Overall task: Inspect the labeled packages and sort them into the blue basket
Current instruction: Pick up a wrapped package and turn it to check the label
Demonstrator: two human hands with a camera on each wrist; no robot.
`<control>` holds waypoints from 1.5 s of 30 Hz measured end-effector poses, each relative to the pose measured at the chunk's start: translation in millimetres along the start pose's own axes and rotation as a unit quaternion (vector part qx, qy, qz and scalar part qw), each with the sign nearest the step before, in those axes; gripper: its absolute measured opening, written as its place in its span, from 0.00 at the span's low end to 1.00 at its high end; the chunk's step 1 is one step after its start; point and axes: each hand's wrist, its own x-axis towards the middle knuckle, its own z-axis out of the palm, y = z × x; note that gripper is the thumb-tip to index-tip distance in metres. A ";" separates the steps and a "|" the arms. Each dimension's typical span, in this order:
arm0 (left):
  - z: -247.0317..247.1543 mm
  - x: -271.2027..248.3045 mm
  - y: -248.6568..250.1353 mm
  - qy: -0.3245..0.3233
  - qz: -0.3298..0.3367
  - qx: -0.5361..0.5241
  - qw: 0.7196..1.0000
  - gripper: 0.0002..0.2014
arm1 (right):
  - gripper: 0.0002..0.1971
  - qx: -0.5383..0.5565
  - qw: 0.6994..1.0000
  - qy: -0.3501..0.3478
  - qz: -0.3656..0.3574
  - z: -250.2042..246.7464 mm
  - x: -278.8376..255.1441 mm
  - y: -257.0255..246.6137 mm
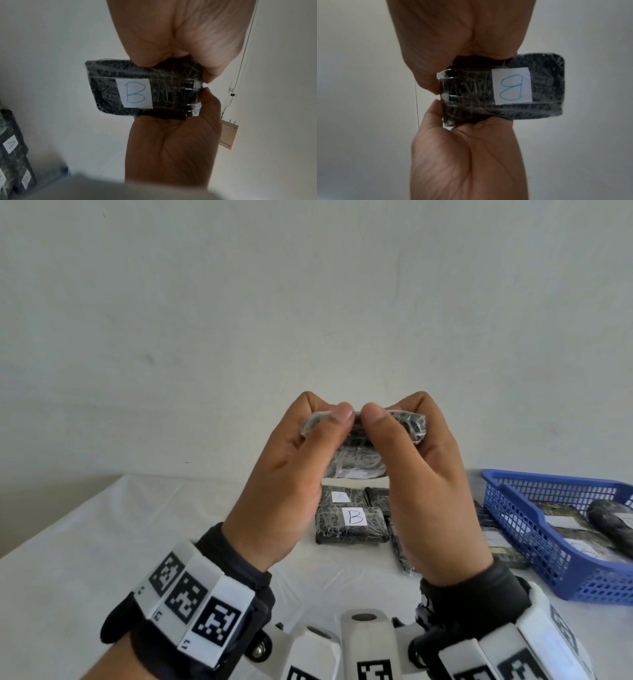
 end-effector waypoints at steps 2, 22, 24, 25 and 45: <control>0.1 0.9 -1.1 0.003 -0.007 -0.022 1.000 0.23 | 0.13 -0.007 1.000 -0.005 0.009 -1.2 0.3 -1.2; -4.6 1.8 -5.9 0.002 -0.089 0.007 0.996 0.26 | 0.18 0.007 0.998 0.011 0.064 -0.8 -0.4 -1.0; -10.0 3.4 -5.2 -0.012 -0.122 0.091 0.988 0.27 | 0.17 0.026 0.994 0.061 0.084 -5.5 3.2 -0.7; -14.6 4.0 -5.1 -0.011 -0.139 0.154 0.978 0.25 | 0.19 0.009 0.992 0.086 0.095 -6.0 4.3 -3.8; -17.1 6.8 -2.1 0.060 -0.028 0.144 0.987 0.22 | 0.20 -0.294 0.952 -0.065 0.056 -33.1 9.0 12.1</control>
